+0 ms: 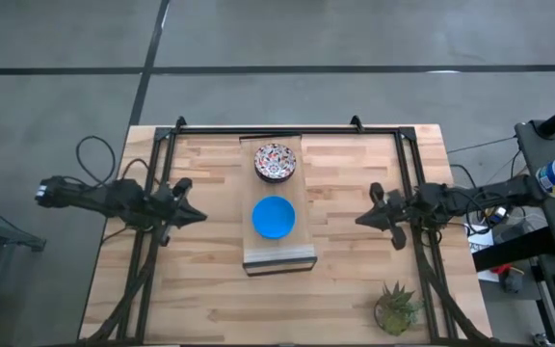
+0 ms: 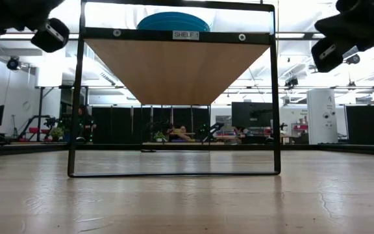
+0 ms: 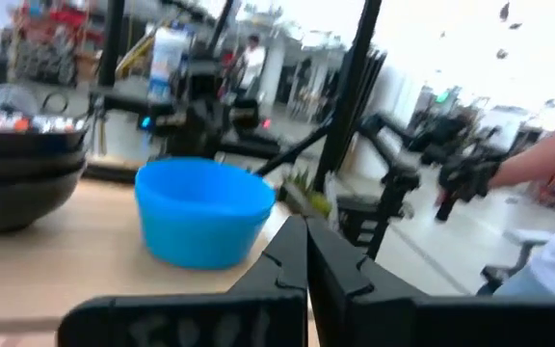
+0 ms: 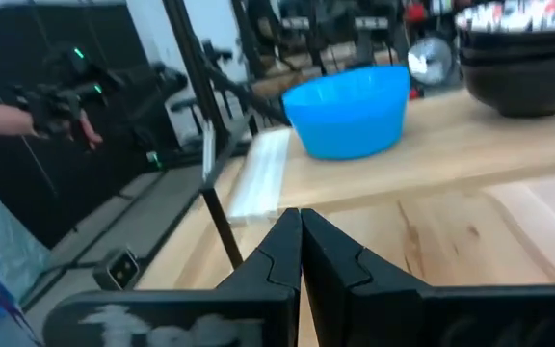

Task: Pick & Place Mini bowls
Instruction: Return to Home Position

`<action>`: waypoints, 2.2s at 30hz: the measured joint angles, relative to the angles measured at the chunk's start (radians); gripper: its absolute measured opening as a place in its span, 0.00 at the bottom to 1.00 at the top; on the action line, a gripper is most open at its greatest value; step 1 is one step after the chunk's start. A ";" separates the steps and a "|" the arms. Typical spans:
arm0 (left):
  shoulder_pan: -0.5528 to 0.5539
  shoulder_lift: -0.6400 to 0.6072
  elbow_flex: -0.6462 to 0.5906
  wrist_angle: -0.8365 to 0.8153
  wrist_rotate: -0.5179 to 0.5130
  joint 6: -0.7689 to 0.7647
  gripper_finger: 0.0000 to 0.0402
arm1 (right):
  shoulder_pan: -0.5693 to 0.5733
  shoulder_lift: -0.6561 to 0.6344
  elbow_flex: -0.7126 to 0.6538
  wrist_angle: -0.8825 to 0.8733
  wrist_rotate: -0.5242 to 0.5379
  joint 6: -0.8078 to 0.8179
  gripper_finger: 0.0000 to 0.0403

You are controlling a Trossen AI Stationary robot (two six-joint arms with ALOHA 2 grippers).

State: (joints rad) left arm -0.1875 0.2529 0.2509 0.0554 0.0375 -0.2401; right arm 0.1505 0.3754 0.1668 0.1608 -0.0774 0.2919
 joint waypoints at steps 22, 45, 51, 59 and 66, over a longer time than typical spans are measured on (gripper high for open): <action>0.000 -0.215 -0.242 0.156 0.055 0.029 0.00 | 0.000 -0.265 -0.158 0.106 -0.025 -0.081 0.02; 0.000 -0.248 -0.243 0.149 0.056 -0.008 0.00 | 0.000 -0.314 -0.158 0.097 -0.028 -0.085 0.02; 0.000 -0.248 -0.244 0.145 0.056 -0.009 0.00 | 0.000 -0.314 -0.158 0.097 -0.028 -0.086 0.02; 0.000 -0.248 -0.244 0.145 0.055 -0.011 0.00 | 0.000 -0.313 -0.158 0.097 -0.028 -0.083 0.02; 0.000 -0.248 -0.245 0.145 0.055 -0.011 0.00 | 0.000 -0.313 -0.158 0.097 -0.028 -0.083 0.02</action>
State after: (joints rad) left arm -0.1875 0.0052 0.0063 0.2006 0.0929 -0.2516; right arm 0.1505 0.0628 0.0090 0.2581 -0.1051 0.2092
